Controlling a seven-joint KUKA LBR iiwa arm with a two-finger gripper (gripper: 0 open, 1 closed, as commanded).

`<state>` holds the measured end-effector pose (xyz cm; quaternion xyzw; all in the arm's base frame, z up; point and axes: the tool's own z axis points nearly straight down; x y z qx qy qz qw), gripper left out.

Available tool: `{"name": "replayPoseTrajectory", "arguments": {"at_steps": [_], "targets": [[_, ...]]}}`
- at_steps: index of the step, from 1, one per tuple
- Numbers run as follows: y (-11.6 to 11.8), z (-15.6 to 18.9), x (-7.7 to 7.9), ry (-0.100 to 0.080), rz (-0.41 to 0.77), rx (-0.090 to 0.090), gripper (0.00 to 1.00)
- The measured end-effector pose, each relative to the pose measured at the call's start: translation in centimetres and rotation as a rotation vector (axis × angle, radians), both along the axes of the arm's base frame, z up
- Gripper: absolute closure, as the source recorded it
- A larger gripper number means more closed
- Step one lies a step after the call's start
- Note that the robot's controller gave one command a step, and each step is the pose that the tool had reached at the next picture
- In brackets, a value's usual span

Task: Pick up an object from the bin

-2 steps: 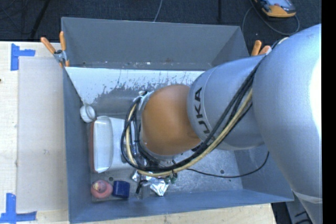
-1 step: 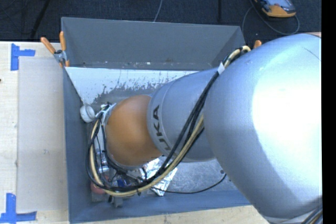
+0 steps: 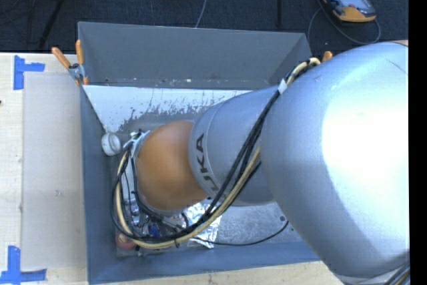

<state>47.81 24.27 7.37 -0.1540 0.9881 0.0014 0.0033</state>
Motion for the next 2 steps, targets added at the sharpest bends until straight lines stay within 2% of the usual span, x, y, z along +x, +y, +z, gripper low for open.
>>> {"name": "replayPoseTrajectory", "arguments": {"at_steps": [1,2], "targets": [[-0.1,12.4,0.8,-0.002,0.030,-0.001,1.00],[0.2,17.2,0.6,0.001,0.028,-0.001,1.00]]}}
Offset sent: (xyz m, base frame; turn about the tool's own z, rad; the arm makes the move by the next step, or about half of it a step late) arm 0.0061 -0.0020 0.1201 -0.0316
